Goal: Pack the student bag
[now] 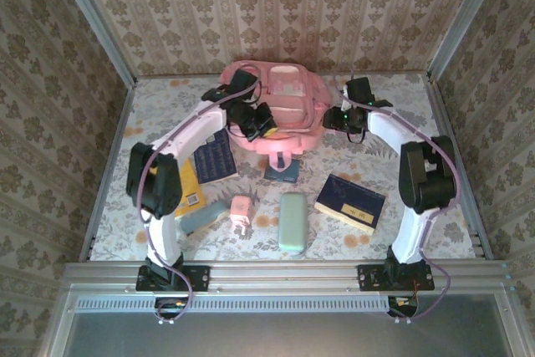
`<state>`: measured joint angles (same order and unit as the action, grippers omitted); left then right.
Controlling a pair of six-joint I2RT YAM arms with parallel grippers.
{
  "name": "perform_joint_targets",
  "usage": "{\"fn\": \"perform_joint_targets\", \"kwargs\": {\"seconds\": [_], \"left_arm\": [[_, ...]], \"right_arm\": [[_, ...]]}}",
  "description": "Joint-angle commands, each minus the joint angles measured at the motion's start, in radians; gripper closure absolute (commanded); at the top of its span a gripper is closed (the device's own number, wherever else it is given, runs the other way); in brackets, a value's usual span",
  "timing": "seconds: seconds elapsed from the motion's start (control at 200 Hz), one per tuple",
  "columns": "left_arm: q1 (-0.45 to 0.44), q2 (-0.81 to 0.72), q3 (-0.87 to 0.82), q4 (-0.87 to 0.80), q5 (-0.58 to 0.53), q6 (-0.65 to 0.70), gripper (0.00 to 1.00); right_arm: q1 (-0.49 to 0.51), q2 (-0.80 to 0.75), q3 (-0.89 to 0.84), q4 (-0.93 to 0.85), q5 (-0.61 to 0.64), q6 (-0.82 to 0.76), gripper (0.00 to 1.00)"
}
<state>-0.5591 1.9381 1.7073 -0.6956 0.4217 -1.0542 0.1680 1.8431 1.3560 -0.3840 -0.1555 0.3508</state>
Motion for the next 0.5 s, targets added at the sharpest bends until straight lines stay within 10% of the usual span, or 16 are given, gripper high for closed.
{"fn": "perform_joint_targets", "kwargs": {"seconds": [0.0, 0.495], "left_arm": [[-0.026, 0.084, 0.156, 0.087, 0.026, 0.01, 1.0], [-0.183, 0.251, 0.39, -0.012, 0.026, 0.251, 0.71]], "right_arm": [[0.023, -0.148, -0.067, -0.017, 0.192, 0.008, 0.5], [0.003, -0.409, -0.265, -0.075, 0.137, 0.283, 0.49]]}}
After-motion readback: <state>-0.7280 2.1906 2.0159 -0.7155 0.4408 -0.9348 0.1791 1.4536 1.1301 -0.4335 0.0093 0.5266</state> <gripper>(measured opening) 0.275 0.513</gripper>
